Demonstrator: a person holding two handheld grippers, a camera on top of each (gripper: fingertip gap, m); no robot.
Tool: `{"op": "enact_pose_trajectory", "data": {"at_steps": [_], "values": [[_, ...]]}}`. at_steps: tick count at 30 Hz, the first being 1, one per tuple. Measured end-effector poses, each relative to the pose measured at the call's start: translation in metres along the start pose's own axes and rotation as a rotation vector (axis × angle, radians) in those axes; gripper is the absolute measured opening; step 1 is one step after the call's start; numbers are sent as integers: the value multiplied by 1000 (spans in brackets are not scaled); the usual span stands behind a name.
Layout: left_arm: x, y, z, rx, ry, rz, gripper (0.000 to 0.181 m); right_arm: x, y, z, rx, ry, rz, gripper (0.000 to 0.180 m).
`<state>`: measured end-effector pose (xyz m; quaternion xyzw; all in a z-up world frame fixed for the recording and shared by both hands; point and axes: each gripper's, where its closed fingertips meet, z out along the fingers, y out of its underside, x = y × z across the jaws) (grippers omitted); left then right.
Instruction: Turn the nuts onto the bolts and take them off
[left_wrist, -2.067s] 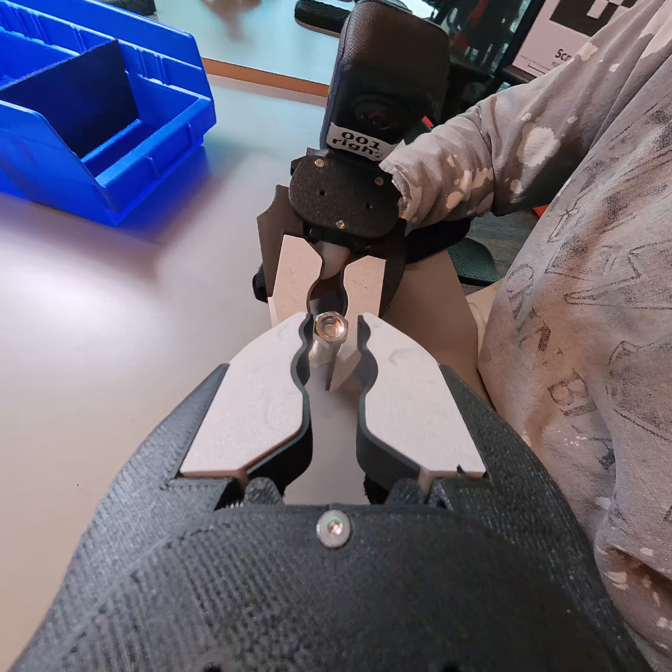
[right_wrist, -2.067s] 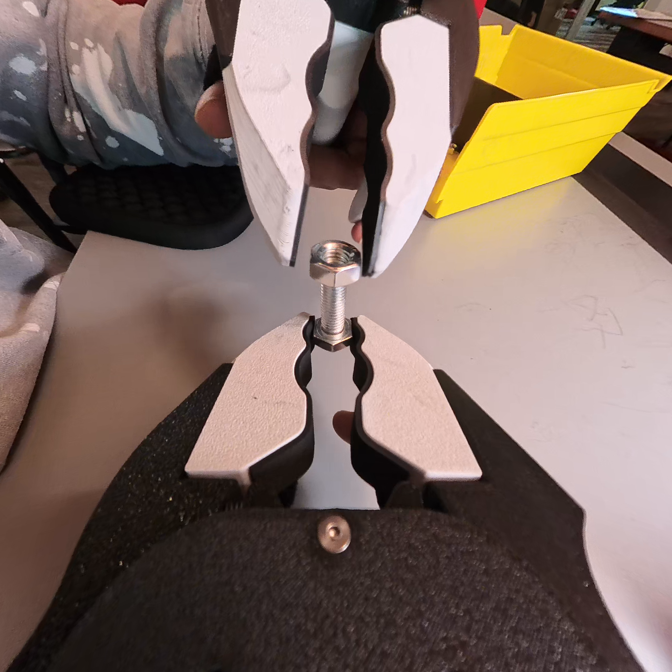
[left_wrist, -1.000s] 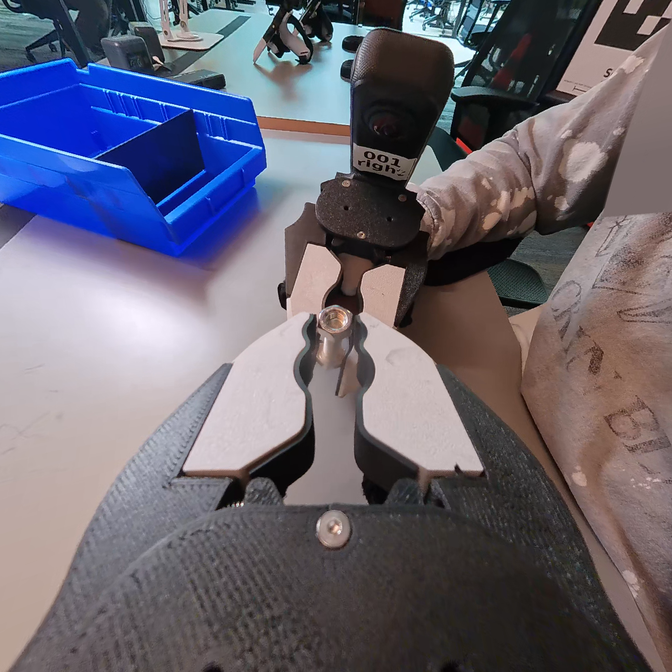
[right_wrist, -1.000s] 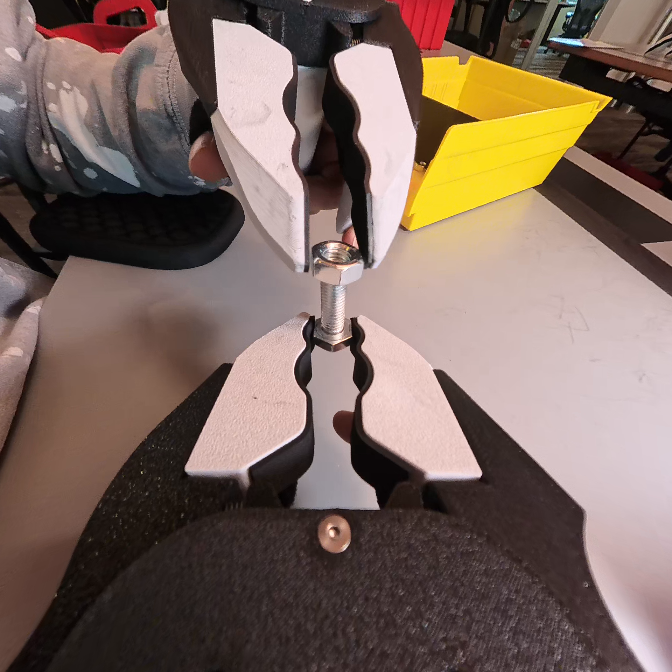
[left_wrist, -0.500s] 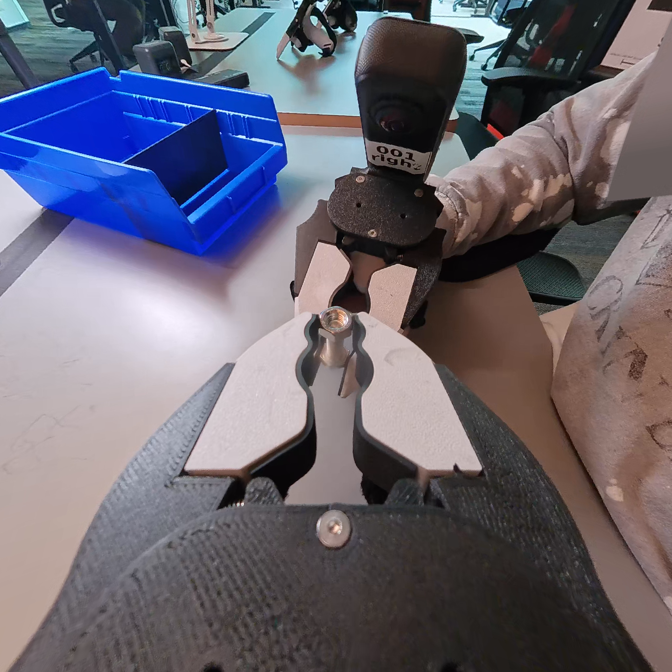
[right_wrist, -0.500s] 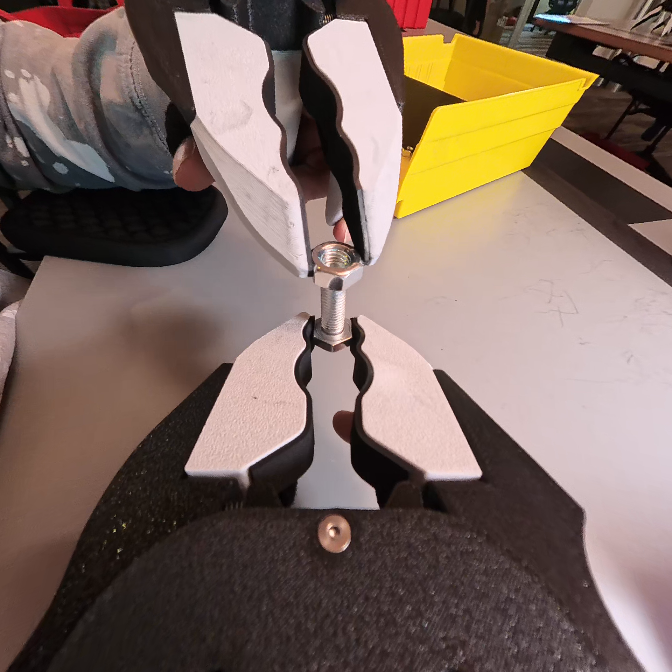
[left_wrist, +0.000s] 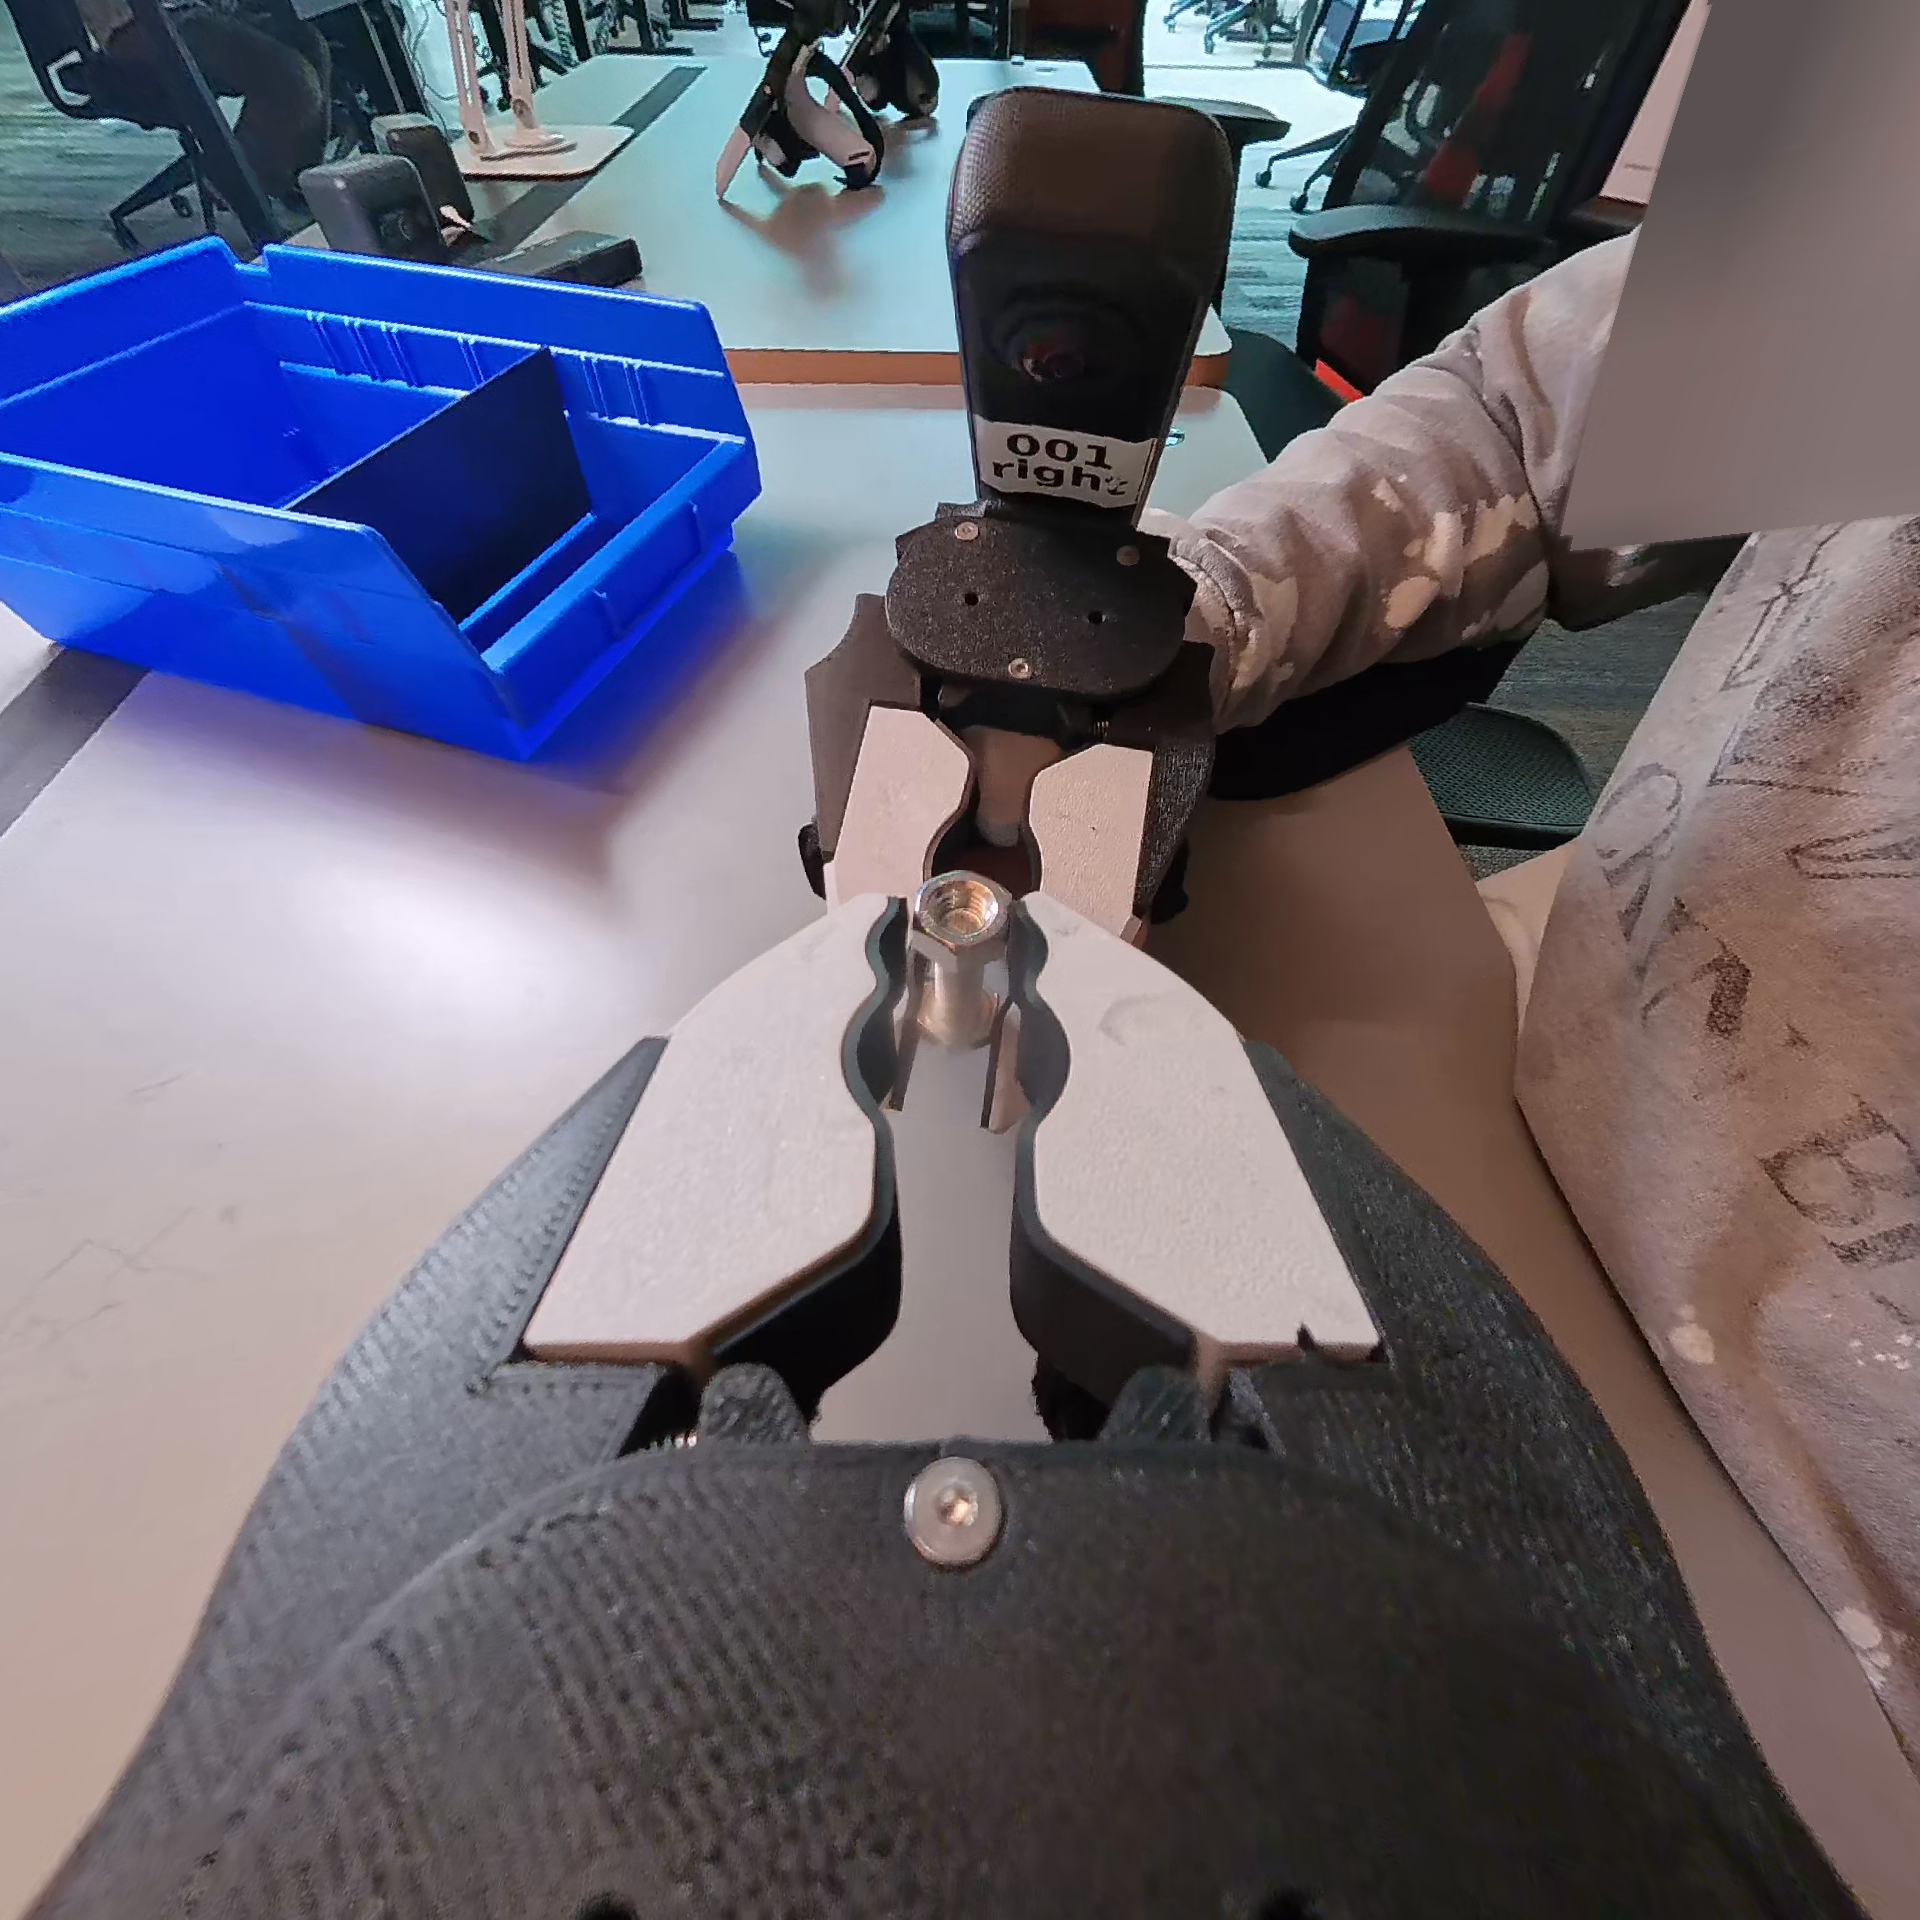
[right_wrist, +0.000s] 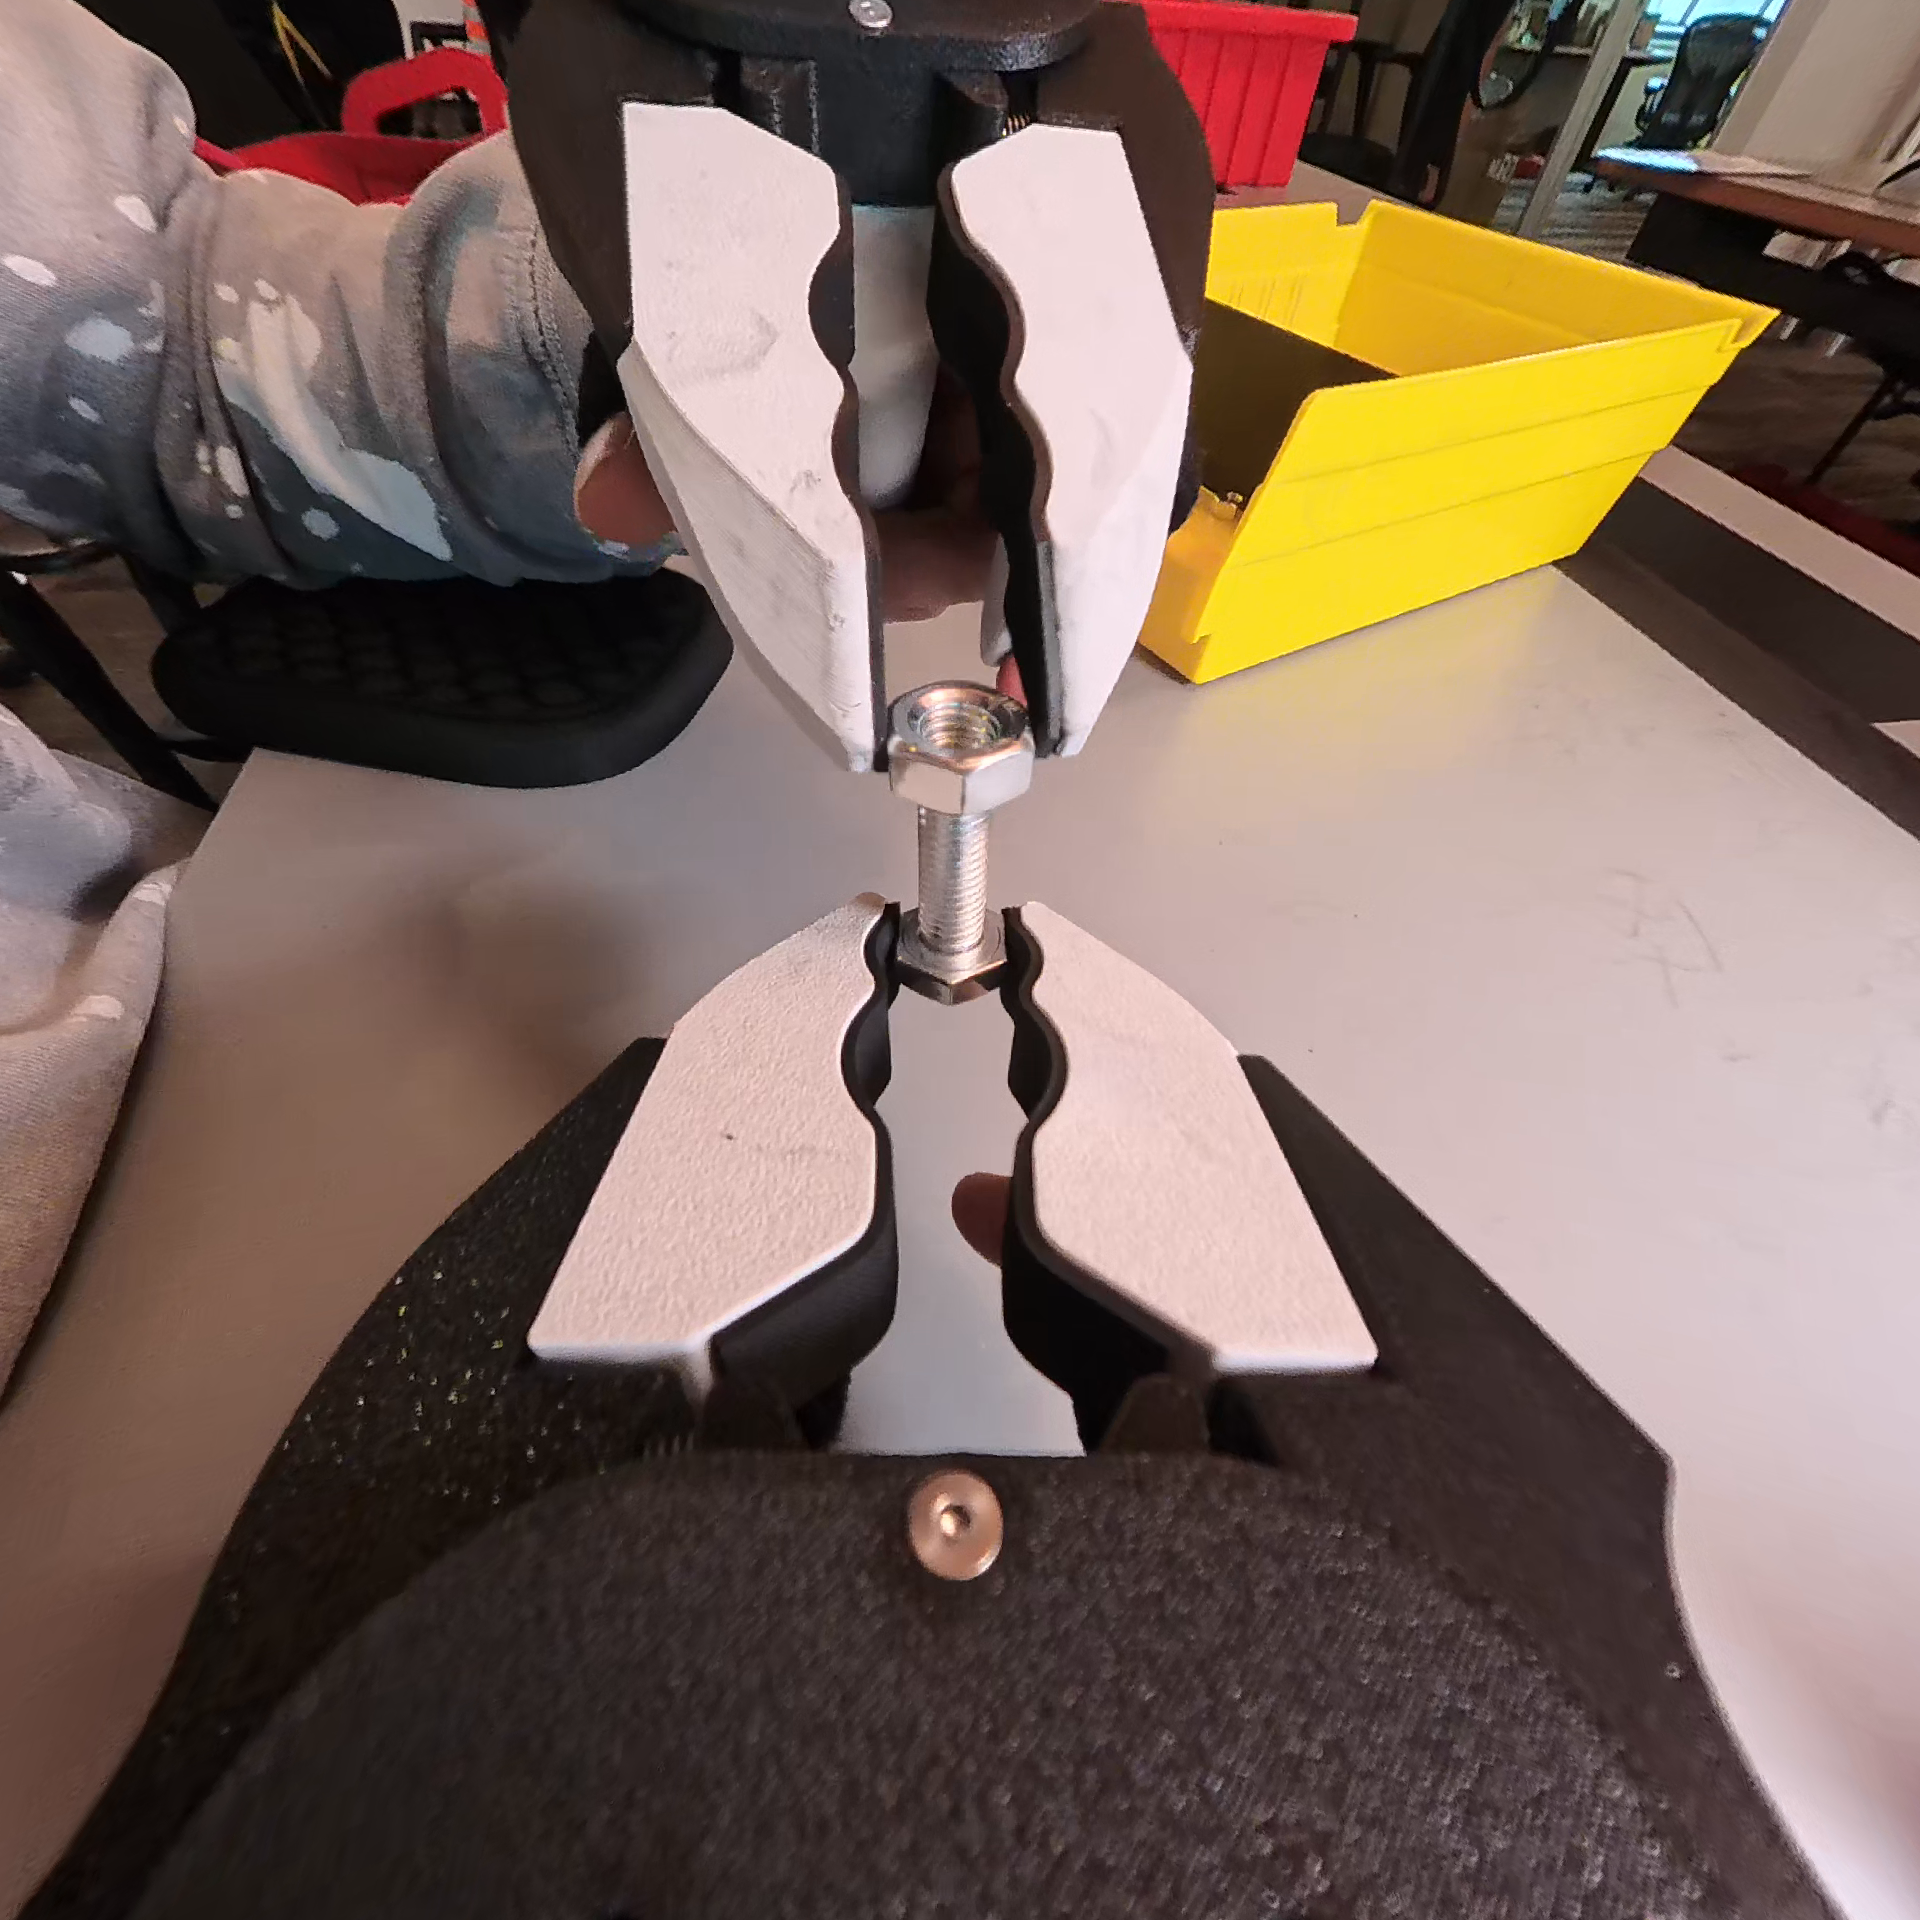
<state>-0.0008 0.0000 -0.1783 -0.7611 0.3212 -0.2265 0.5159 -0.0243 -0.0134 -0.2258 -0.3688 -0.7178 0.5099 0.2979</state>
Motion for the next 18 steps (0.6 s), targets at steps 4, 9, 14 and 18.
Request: {"op": "enact_pose_trajectory", "data": {"at_steps": [4, 9, 14, 18], "values": [[1, 0, -1, 4, 8, 1, 20, -1, -2, 0, 11, -1, -7, 18], [0, -1, -4, 11, 10, -3, 20, 1, -3, -1, 21, 8, -12, 18], [-3, 0, -7, 13, 8, -4, 19, 3, -4, -2, 26, 23, -24, 18], [-2, -2, -7, 47, 29, -34, 22, 4, -3, -2, 16, 34, -32, 18]]}}
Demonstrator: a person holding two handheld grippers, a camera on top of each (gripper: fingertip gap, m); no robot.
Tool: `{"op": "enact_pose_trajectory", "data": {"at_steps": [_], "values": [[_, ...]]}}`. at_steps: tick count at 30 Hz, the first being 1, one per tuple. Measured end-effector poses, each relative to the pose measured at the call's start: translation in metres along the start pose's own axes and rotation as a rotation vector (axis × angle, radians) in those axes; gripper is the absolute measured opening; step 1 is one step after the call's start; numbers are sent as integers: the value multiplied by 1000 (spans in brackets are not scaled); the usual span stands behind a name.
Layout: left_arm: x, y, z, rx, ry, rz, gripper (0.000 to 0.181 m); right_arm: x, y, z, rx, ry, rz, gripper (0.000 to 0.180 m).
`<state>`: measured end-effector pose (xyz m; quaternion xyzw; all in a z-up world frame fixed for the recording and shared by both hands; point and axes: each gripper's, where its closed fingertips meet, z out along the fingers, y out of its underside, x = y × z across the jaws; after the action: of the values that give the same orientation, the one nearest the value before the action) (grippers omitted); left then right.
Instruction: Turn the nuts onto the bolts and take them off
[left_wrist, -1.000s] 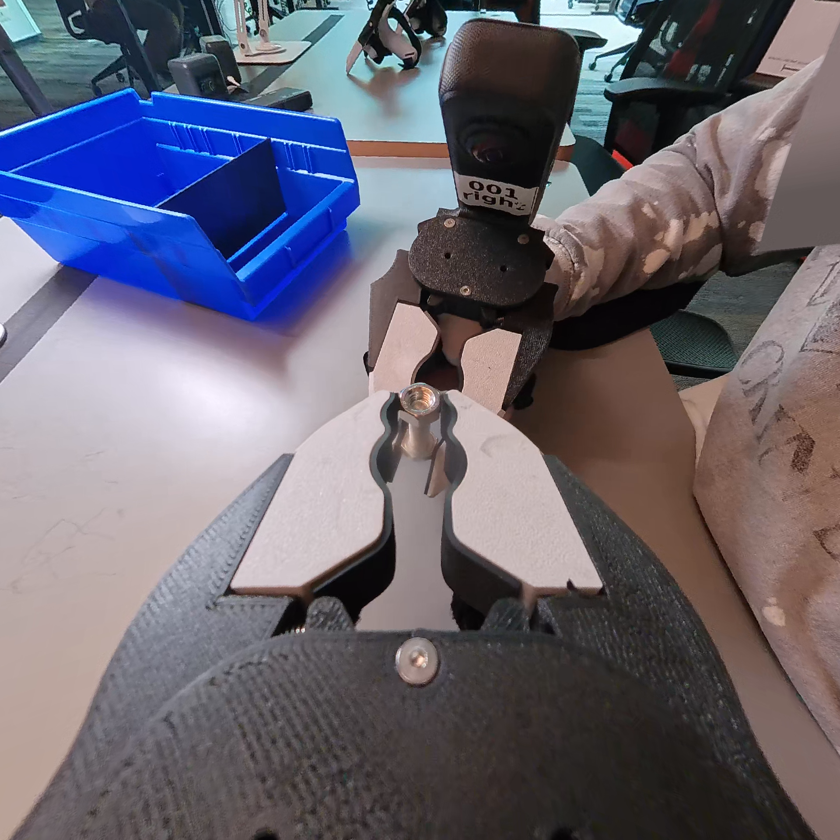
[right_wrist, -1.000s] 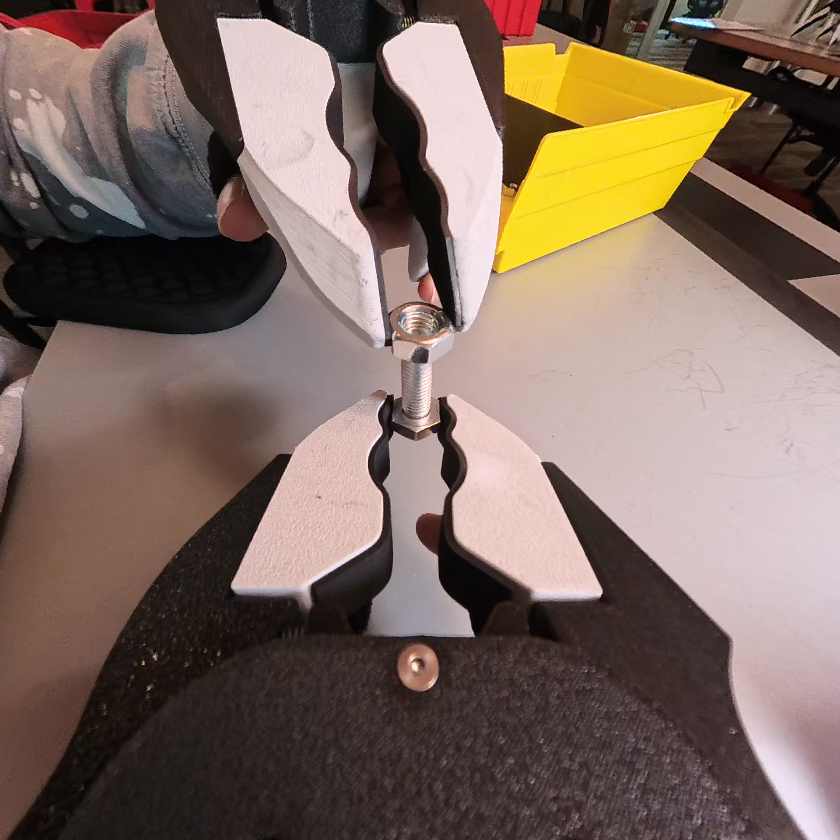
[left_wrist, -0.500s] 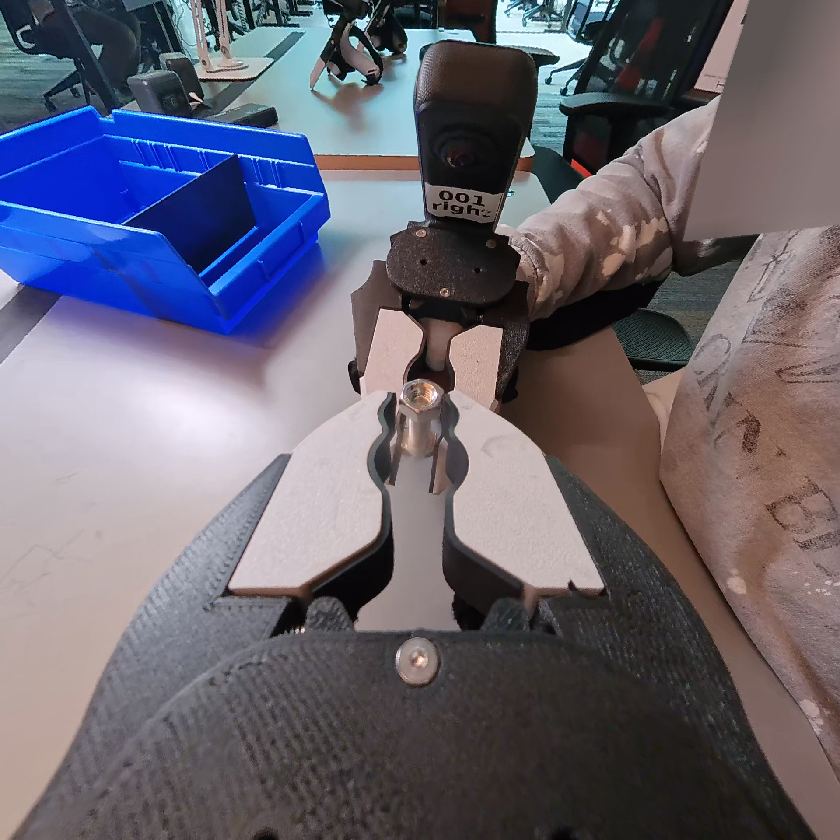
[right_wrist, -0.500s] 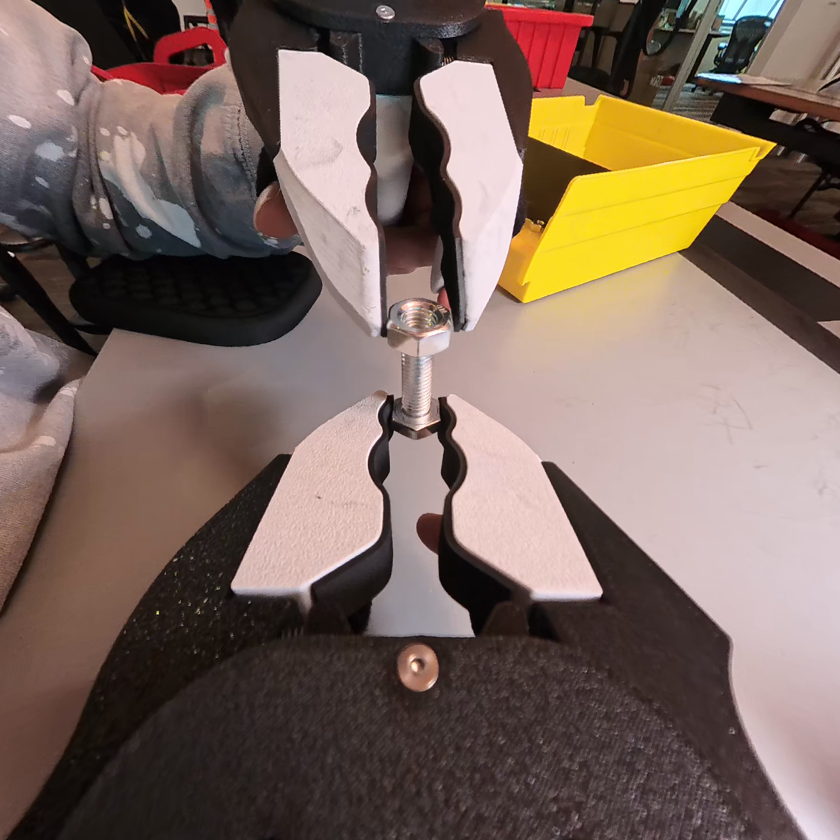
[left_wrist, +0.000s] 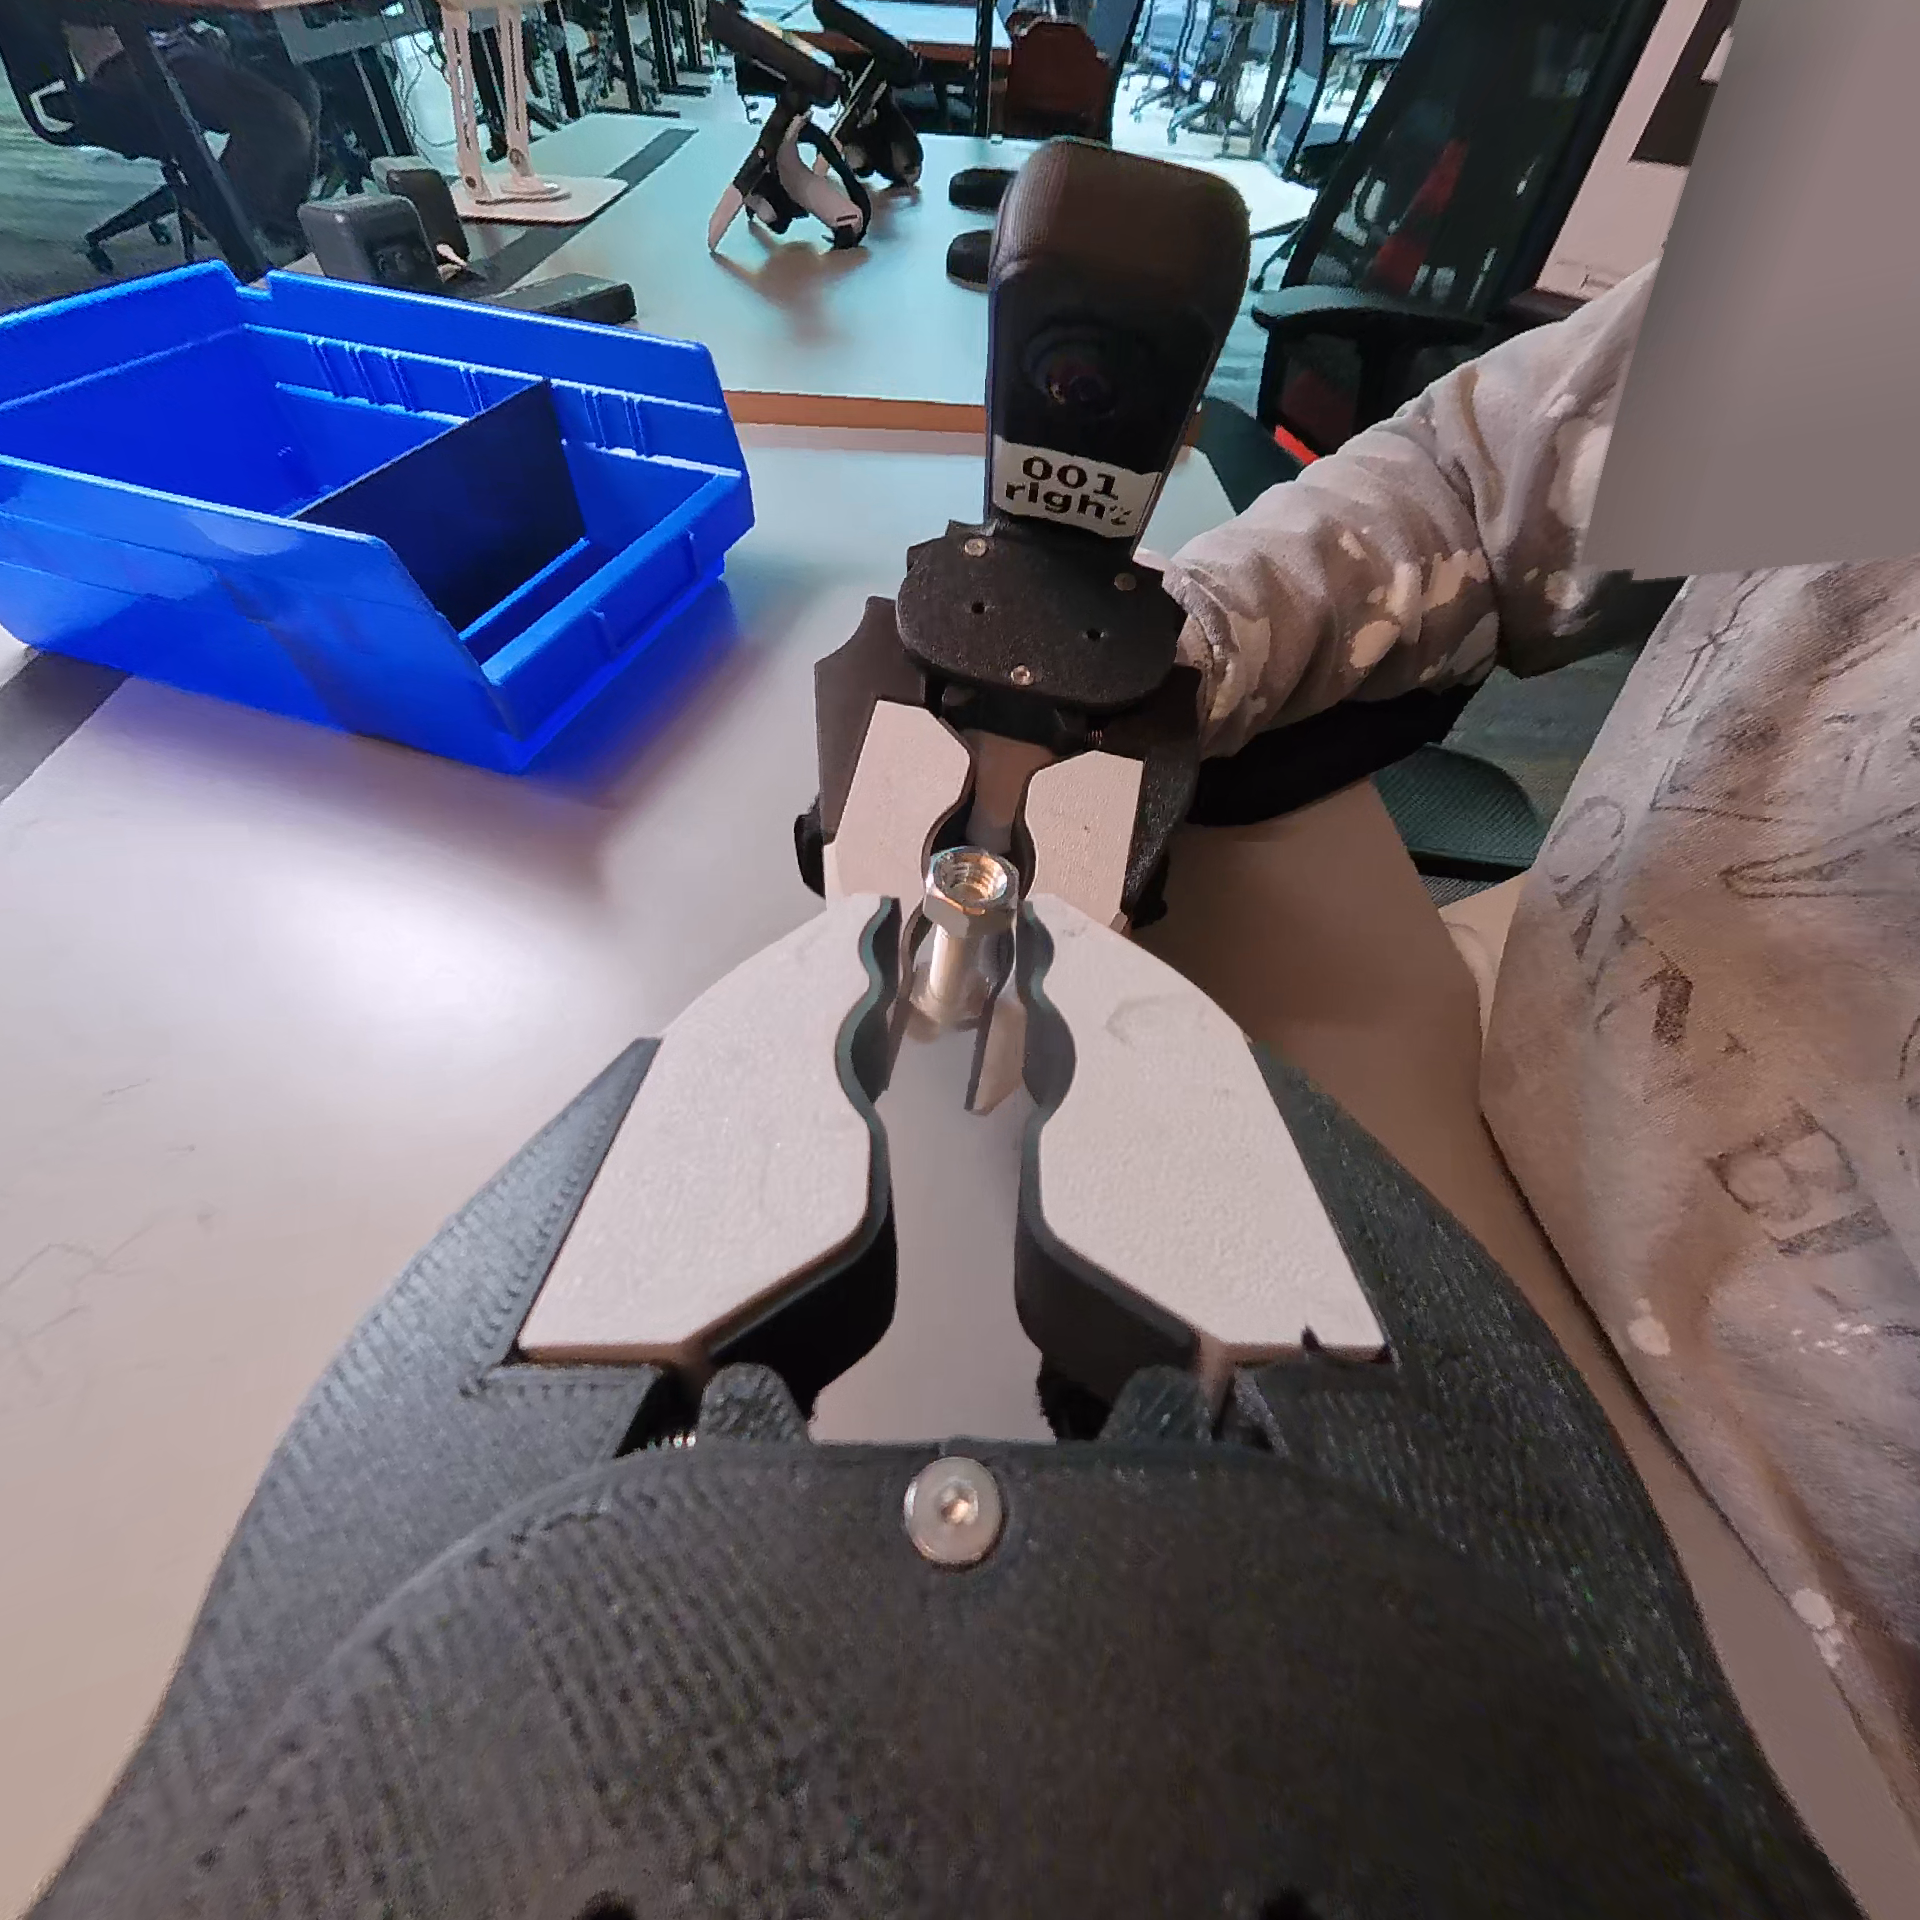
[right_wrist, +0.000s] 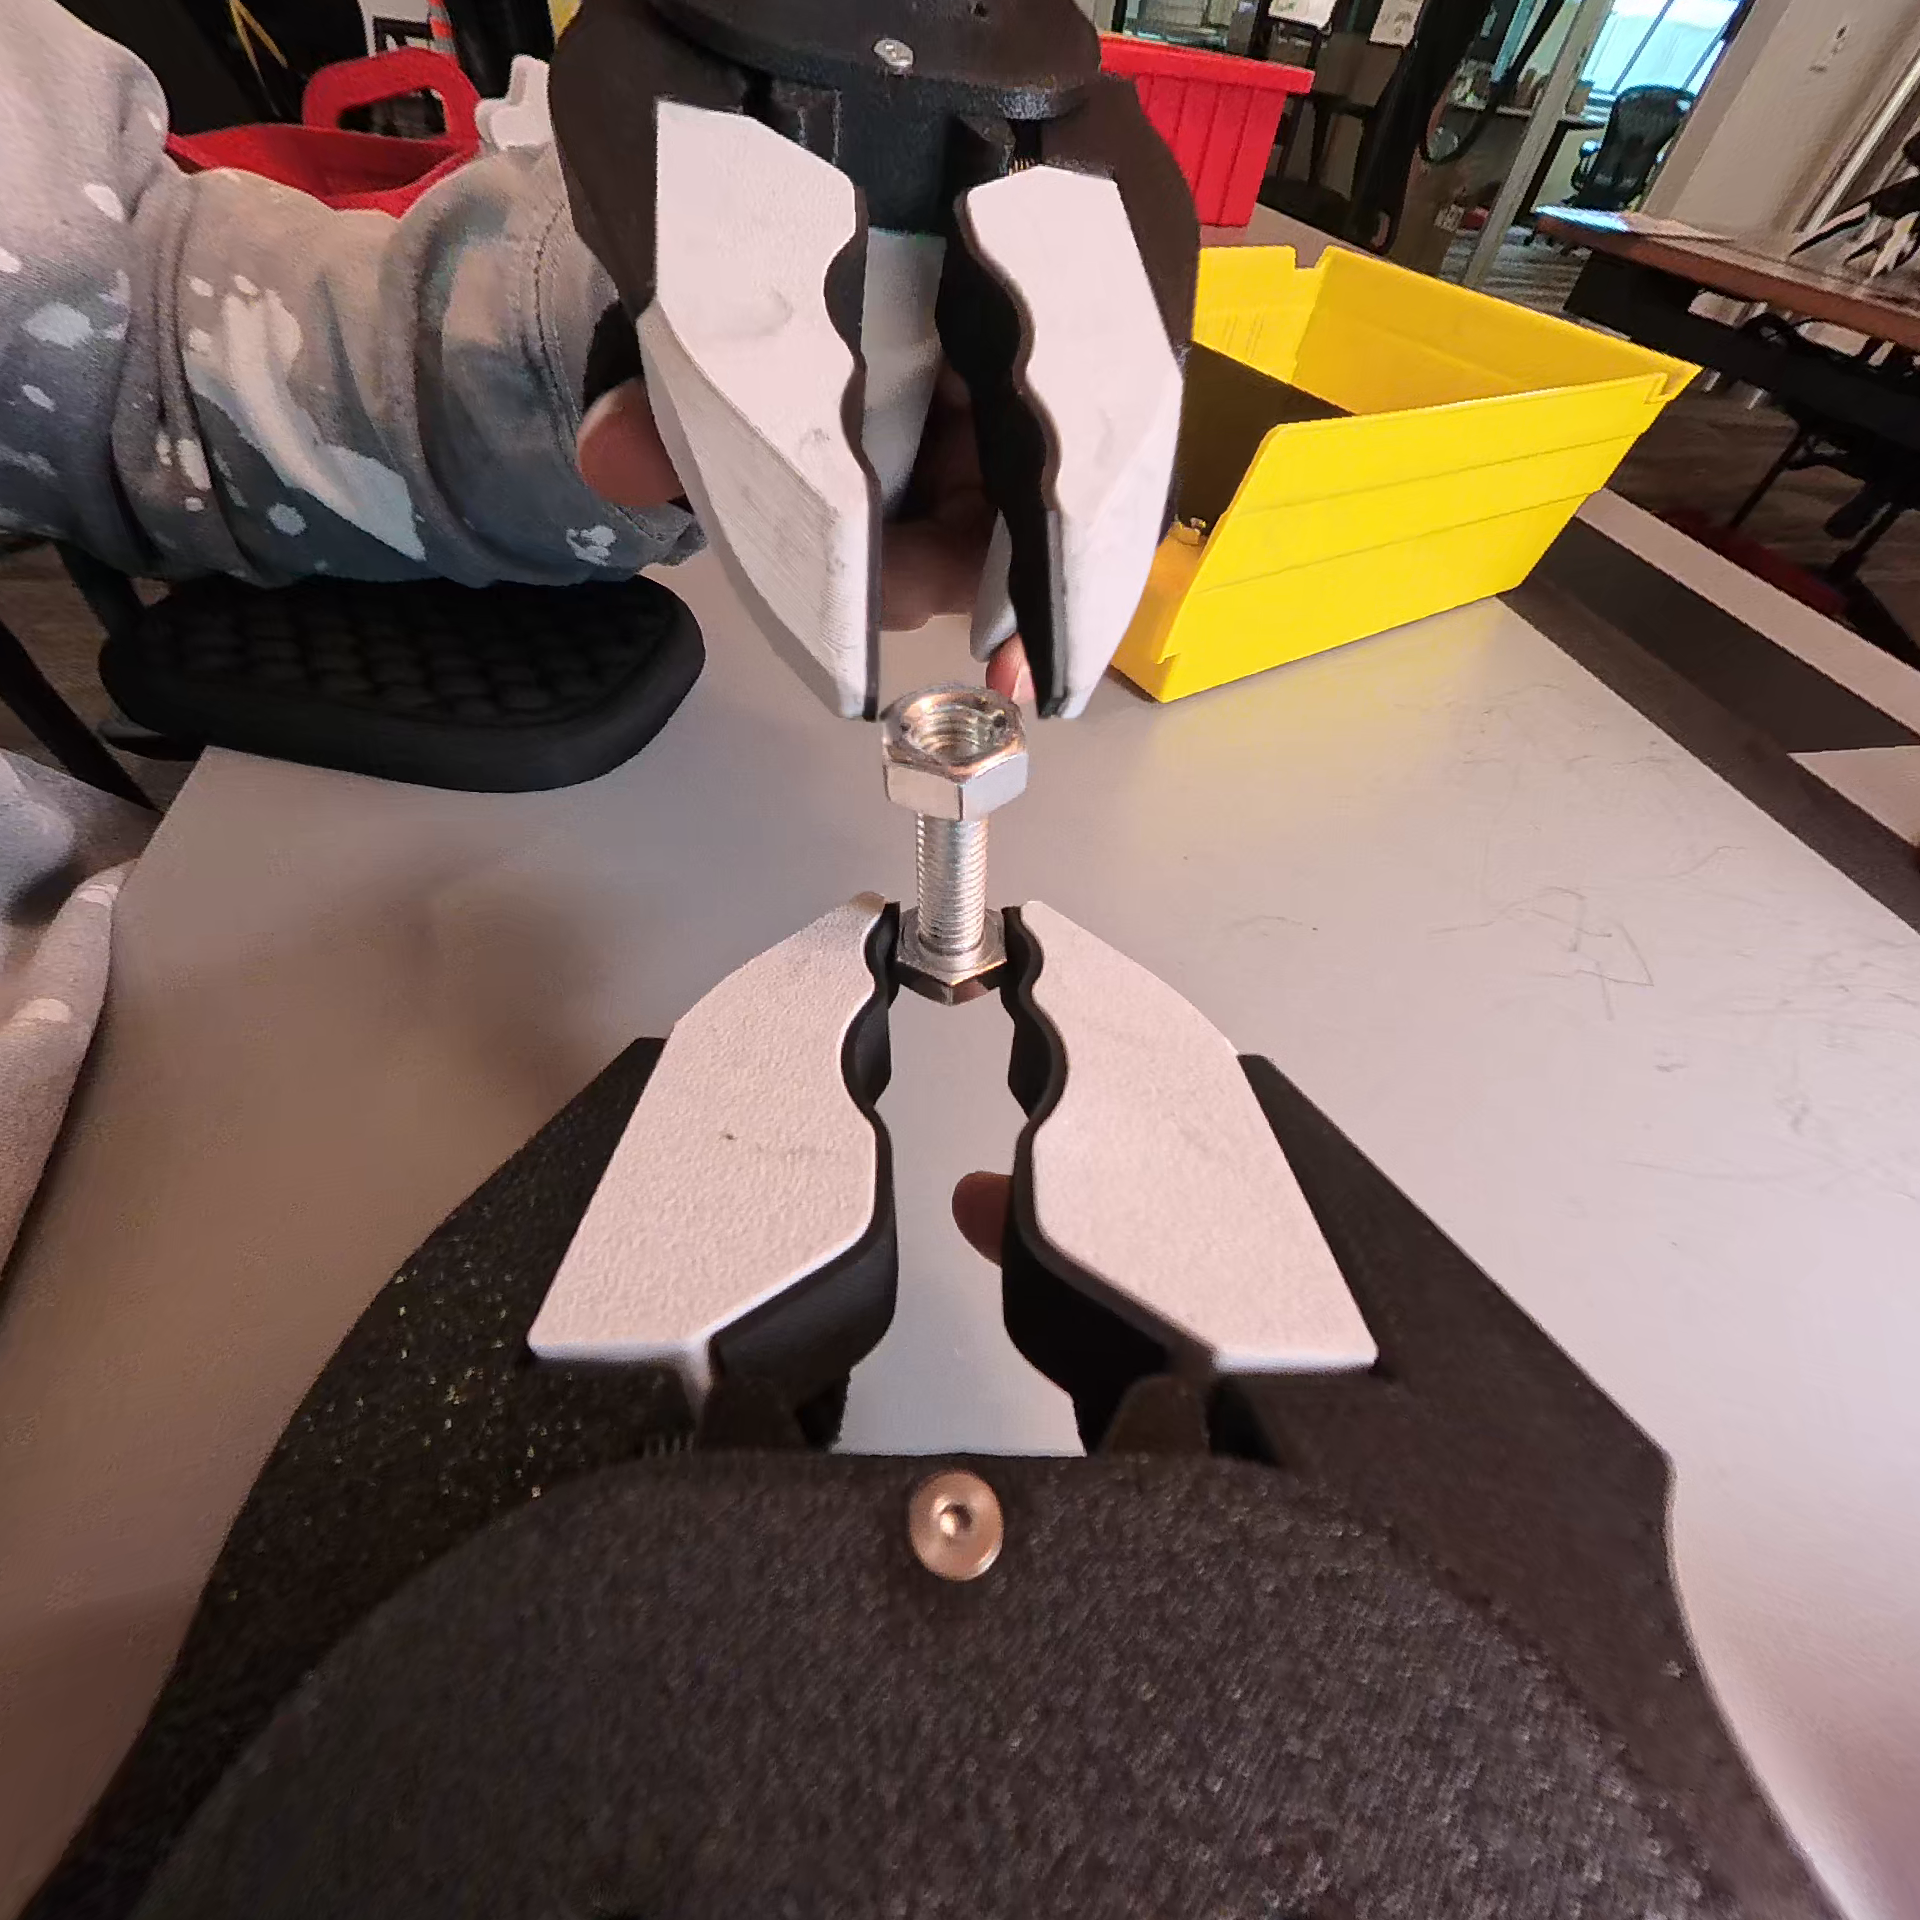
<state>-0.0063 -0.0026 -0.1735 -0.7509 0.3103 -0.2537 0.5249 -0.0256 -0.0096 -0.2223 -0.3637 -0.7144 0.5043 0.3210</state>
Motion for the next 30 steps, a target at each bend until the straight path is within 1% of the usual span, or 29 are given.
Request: {"op": "enact_pose_trajectory", "data": {"at_steps": [4, 14, 19, 22, 26, 30], "values": [[0, -1, 3, 18, 3, -16, 24, 1, 0, 0, -2, 6, 6, 18], [-6, 1, -1, 31, -10, -19, 19, 2, -2, -1, 12, 5, 6, 18], [-3, -1, 1, 63, 13, -44, 24, 2, -1, -1, 8, 11, 7, 18], [-3, 0, 4, 60, 9, -44, 24, 3, -1, -1, 10, 12, 5, 18], [-9, -2, -2, 71, -10, -44, 21, 3, -5, -3, 38, 11, 5, 18], [-9, -5, -5, 100, -2, -61, 23, 4, -5, -3, 37, 16, 6, 18]]}}
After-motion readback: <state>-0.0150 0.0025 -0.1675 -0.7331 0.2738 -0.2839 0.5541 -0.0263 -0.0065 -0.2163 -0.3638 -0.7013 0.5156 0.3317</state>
